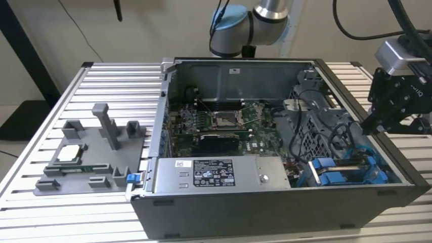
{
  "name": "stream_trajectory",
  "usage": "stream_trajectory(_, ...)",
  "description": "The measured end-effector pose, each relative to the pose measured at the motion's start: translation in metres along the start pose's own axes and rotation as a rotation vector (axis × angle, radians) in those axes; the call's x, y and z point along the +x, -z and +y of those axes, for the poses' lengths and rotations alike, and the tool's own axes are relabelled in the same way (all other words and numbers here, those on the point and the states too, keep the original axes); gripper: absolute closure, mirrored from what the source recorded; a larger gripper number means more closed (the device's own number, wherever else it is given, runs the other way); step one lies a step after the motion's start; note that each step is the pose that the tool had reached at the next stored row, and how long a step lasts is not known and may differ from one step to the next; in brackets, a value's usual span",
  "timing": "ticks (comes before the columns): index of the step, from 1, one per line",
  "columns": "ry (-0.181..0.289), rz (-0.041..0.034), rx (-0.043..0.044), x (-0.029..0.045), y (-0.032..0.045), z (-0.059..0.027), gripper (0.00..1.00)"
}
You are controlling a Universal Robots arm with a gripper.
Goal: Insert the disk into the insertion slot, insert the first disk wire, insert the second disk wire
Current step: 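Insert the second disk wire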
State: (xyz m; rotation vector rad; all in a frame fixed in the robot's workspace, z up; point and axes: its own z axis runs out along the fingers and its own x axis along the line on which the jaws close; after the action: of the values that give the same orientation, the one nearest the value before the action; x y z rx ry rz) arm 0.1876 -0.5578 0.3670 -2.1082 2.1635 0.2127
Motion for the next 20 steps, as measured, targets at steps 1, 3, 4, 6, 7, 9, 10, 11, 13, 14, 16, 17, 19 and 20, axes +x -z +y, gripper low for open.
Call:
stream_trajectory(1, 0.000, 0.0000, 0.0000, 0.0000, 0.0000, 0.0000, 1.00)
stream_trajectory(3, 0.000, -0.0001, 0.0000, 0.0000, -0.0001, 0.0000, 1.00)
stream_trajectory(4, 0.000, -0.0002, 0.0000, 0.0000, -0.0001, 0.0000, 1.00)
stream_trajectory(6, 0.000, -0.0002, 0.0000, 0.0001, -0.0001, 0.0000, 1.00)
stream_trajectory(7, 0.000, -0.0002, 0.0000, 0.0001, -0.0001, 0.0000, 1.00)
stream_trajectory(9, 0.000, -0.0004, 0.0000, 0.0001, 0.0000, 0.0002, 1.00)
stream_trajectory(10, 0.000, -0.0001, 0.0000, 0.0000, 0.0007, 0.0004, 1.00)
stream_trajectory(11, 0.000, -0.0001, 0.0000, -0.0003, 0.0025, 0.0009, 1.00)
stream_trajectory(13, 0.000, -0.0001, -0.0001, -0.0011, 0.0064, 0.0028, 1.00)
stream_trajectory(14, 0.000, -0.0001, 0.0000, -0.0016, 0.0083, 0.0044, 1.00)
stream_trajectory(16, 0.000, -0.0001, 0.0001, -0.0024, 0.0122, 0.0085, 1.00)
stream_trajectory(17, 0.000, -0.0001, 0.0002, -0.0027, 0.0140, 0.0108, 1.00)
stream_trajectory(19, 0.000, -0.0001, 0.0003, -0.0032, 0.0172, 0.0158, 1.00)
stream_trajectory(20, 0.000, 0.0000, 0.0003, -0.0035, 0.0190, 0.0181, 1.00)
